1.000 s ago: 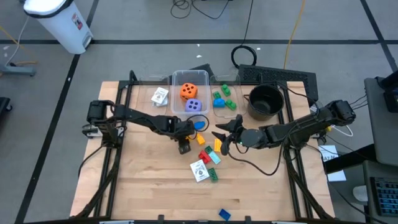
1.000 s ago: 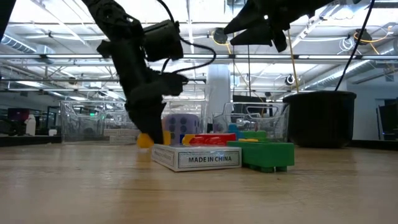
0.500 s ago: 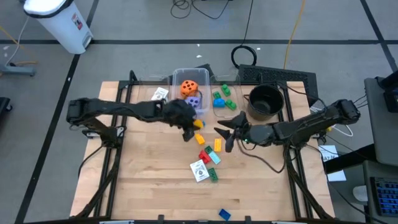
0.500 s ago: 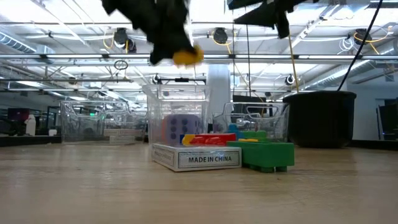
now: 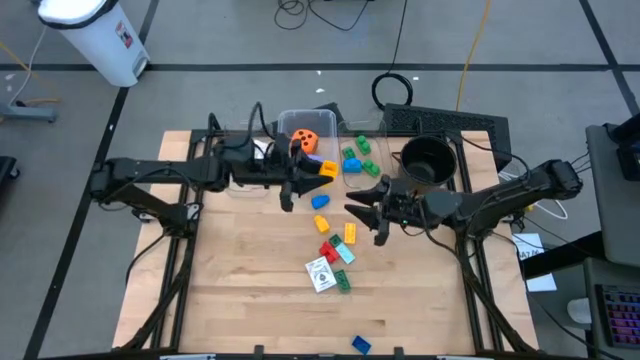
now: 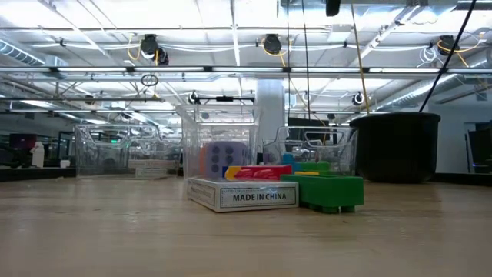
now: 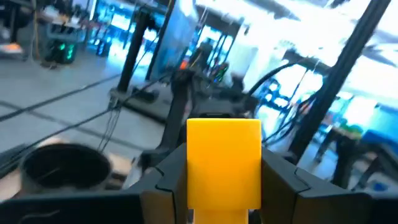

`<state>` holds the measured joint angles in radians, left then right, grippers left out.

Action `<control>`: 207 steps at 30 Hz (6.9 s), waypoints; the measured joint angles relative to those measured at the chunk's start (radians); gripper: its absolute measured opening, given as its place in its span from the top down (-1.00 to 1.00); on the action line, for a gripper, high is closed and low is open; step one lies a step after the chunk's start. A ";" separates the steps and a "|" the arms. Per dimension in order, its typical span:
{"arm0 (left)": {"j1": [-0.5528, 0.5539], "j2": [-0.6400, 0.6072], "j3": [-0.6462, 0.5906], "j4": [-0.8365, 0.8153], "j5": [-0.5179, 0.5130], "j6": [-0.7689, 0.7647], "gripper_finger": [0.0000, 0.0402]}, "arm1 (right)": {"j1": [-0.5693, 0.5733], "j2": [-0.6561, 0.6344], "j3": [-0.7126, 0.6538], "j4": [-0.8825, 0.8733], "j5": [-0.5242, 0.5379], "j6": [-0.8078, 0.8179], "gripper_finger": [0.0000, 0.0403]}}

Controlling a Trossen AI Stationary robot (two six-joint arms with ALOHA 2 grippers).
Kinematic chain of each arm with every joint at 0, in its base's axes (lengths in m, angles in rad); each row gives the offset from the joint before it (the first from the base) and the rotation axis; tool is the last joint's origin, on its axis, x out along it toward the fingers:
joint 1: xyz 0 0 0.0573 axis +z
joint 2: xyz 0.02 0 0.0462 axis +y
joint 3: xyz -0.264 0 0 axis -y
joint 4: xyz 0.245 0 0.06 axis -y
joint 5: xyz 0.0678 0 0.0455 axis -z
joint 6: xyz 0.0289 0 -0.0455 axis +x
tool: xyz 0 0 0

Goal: Pick & Place Toys
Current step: Put the left yellow game piece into the right transparent bin, then put the red game piece into the right transparent bin

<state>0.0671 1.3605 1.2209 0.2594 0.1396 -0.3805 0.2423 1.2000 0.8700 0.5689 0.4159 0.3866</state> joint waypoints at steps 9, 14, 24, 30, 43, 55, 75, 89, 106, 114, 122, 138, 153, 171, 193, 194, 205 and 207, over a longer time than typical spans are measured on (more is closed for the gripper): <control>-0.025 0.002 -0.001 0.220 -0.012 -0.071 0.30 | -0.028 0.065 0.000 0.193 0.001 -0.041 -0.07; -0.040 0.015 -0.001 0.218 -0.017 -0.081 0.34 | -0.050 0.105 0.000 0.386 0.000 -0.106 -0.20; -0.048 0.092 -0.002 0.215 0.037 -0.127 0.31 | -0.071 0.125 -0.002 0.431 -0.003 -0.143 -0.23; -0.020 0.078 -0.002 0.127 0.136 -0.209 0.34 | -0.041 0.079 -0.002 0.335 -0.002 -0.295 -0.22; 0.014 0.089 -0.003 -0.083 0.301 -0.356 0.34 | -0.024 -0.031 0.000 0.099 -0.118 -0.301 -0.15; 0.046 0.122 -0.002 -0.075 0.418 -0.449 0.29 | -0.024 -0.032 0.000 0.033 -0.160 -0.275 -0.11; 0.057 0.251 -0.003 0.132 0.505 -0.630 0.34 | -0.018 -0.032 0.000 -0.100 -0.181 -0.231 -0.09; 0.075 0.251 -0.003 0.132 0.514 -0.639 0.28 | -0.017 -0.031 0.000 -0.106 -0.186 -0.242 0.49; 0.079 0.251 -0.003 0.209 0.512 -0.636 -0.16 | -0.017 -0.032 0.000 -0.099 -0.182 -0.250 0.95; 0.146 0.251 -0.002 0.383 0.513 -0.650 -0.24 | -0.027 -0.036 0.000 -0.020 -0.183 -0.247 0.95; 0.258 0.246 0.000 0.585 0.512 -0.685 -0.25 | -0.045 -0.093 -0.001 -0.039 -0.157 -0.247 0.95; 0.265 0.144 -0.002 0.581 0.572 -0.648 -0.25 | -0.206 -0.184 0.078 -0.455 -0.007 -0.190 0.95; 0.101 0.128 -0.002 0.582 0.573 -0.579 -0.25 | -0.705 0.191 0.453 -1.070 -0.384 -0.267 0.95; 0.168 0.128 -0.002 0.582 0.315 -0.557 -0.25 | -0.909 0.599 0.511 -1.127 -0.575 -0.600 0.95; 0.171 0.129 -0.002 0.566 0.241 -0.527 -0.25 | -0.920 0.605 0.510 -1.102 -0.543 -0.663 0.42; 0.169 0.129 -0.002 0.558 0.241 -0.516 -0.25 | -0.920 0.591 0.510 -1.095 -0.543 -0.663 0.37; 0.174 0.129 -0.002 0.545 0.259 -0.491 -0.25 | -0.912 0.347 0.510 -1.097 -0.586 -0.522 0.17; 0.172 0.129 -0.002 0.543 0.278 -0.492 -0.25 | -0.912 0.297 0.510 -1.097 -0.644 -0.478 0.18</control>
<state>0.2396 1.4899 1.2186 0.8029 0.4176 -0.8726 -0.6701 1.4968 1.3800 -0.5285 -0.2279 -0.0911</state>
